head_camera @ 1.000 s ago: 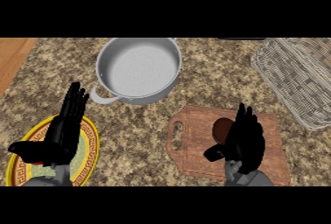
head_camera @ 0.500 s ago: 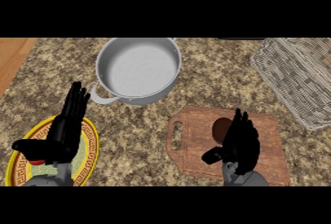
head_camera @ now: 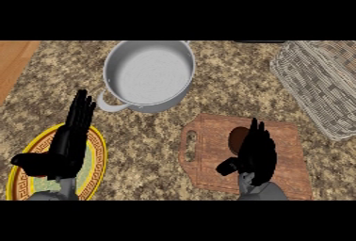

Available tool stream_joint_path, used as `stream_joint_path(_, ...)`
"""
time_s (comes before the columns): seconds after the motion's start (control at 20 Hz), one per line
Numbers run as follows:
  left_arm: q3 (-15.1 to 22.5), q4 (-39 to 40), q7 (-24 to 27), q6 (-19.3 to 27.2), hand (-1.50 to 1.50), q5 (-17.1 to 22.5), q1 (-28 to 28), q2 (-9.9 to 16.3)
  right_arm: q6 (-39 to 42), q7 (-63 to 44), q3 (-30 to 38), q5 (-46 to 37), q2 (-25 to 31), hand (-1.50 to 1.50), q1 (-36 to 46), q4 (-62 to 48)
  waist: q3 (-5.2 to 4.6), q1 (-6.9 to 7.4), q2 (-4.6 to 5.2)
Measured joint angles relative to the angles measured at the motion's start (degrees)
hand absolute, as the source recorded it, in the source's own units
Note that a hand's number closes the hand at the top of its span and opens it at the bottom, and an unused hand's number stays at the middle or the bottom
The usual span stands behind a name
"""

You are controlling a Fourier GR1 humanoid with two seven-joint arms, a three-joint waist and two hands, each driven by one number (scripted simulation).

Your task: Pick the cupcake from the cutting board and place it in the basket

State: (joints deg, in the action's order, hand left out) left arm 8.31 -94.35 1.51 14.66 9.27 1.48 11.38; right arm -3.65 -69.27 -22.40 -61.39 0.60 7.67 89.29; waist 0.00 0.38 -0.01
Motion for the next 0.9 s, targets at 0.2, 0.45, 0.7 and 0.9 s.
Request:
stream_joint_path(0.2,-0.16,-0.07,0.04,0.04,0.00,-0.39,0.19,-0.50,-1.05,0.81,0.90,0.11,-0.04,-1.50,-0.54,-1.15,0.00,-0.13,0.01)
stream_joint_path(0.45,0.16,-1.43,-0.62,0.18,0.00,-1.14,-0.52,-0.96,-2.96,1.63,2.02,0.40,-0.08,1.50,-0.24,-3.63,0.01,-0.09,0.00)
stream_joint_path(0.7,-0.92,-1.28,-0.71,-1.11,0.00,-0.91,-0.87,-0.77,-3.14,2.99,1.01,1.78,-0.02,1.50,-0.07,-6.28,-0.08,-0.12,-0.09)
stream_joint_path(0.9,-1.02,-0.18,0.42,-1.78,0.00,-1.58,-1.33,-1.58,-2.89,3.55,-0.26,2.26,0.27,1.50,1.41,-8.13,-0.22,-0.20,-0.21)
